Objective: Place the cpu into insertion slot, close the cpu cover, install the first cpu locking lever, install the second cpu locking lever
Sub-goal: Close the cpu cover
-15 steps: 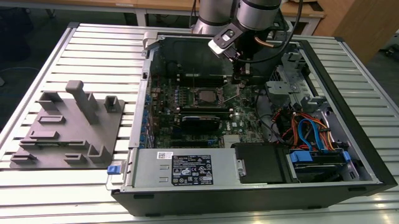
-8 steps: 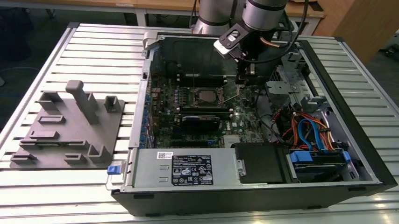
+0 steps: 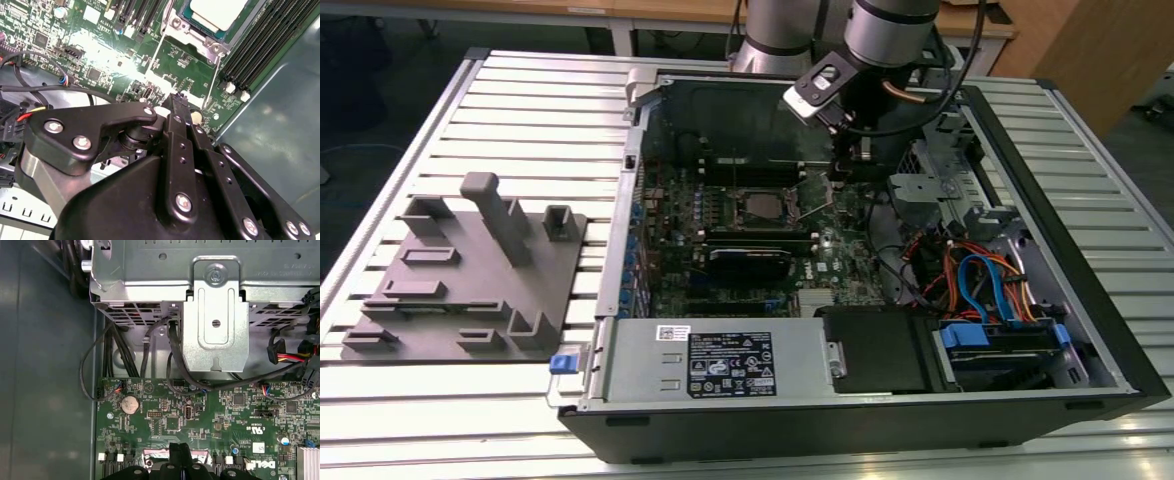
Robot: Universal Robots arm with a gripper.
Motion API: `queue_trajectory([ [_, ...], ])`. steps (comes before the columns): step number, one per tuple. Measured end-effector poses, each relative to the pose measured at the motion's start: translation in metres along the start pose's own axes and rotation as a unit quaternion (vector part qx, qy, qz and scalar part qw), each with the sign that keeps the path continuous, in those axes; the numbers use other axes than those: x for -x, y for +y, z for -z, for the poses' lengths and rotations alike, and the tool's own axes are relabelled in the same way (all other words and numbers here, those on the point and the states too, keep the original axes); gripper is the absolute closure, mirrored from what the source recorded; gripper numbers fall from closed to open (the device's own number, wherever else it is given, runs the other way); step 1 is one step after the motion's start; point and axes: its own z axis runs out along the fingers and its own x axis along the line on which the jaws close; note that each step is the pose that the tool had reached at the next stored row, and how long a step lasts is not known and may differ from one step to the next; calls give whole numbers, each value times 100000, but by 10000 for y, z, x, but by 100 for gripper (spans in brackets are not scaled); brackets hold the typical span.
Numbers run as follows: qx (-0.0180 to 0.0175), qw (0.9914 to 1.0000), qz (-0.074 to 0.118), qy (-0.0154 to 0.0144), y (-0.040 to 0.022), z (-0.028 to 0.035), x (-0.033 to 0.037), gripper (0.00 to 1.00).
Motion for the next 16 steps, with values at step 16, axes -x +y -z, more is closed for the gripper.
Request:
queue_trajectory([
  [16, 2, 100000, 6, 9, 88, -34, 0, 89],
])
